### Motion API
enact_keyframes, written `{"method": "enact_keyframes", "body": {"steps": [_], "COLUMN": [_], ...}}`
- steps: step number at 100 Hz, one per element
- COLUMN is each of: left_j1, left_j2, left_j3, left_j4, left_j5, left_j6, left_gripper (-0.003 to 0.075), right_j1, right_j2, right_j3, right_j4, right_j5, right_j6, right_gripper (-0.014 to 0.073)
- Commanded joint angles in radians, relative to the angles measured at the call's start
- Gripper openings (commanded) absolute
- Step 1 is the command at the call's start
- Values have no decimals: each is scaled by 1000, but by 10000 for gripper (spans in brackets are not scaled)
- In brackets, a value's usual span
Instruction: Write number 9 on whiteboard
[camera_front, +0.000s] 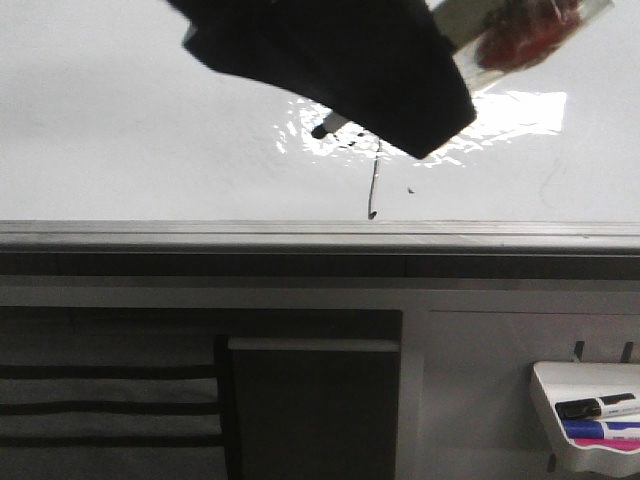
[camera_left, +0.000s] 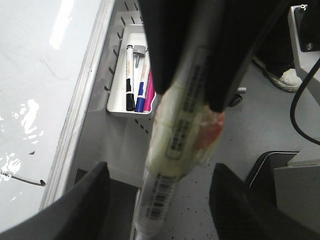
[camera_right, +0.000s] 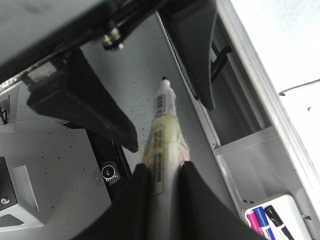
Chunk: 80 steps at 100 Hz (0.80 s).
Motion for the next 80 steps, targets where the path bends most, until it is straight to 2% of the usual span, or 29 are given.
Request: {"method": "enact_keyframes", "body": {"steps": [1,10,29,50,60,70,80], "left_j1": [-6,-6,-6,-6,-6,-6,-6], "left_j2": [-21,-23,-23,-23,-23,-23,-23], "left_j3": [-38,-38,-38,-38,-38,-38,-38], "left_j4": [-25,-25,-23,-23,-23,-23,-21], "left_j5": [-51,-51,-48,-44,-44,-44,-44], "left_j6": [-1,-1,-1,-1,-1,-1,-1], "left_gripper": [408,383,183,27,-19,-20,-20], "right_j1": [0,0,0,0,0,0,0], "right_j2": [-19,-19,-19,-19,-19,-19,-19], "right_j3": [-34,-34,-34,-34,-34,-34,-34], "right_j4": [9,9,9,9,9,9,8], "right_j5": [-35,-35,-35,-35,-35,-35,-35], "right_j6": [-11,-11,-11,-11,-11,-11,-11], "right_gripper": [-57,-57,-57,-57,-57,-45,56]}}
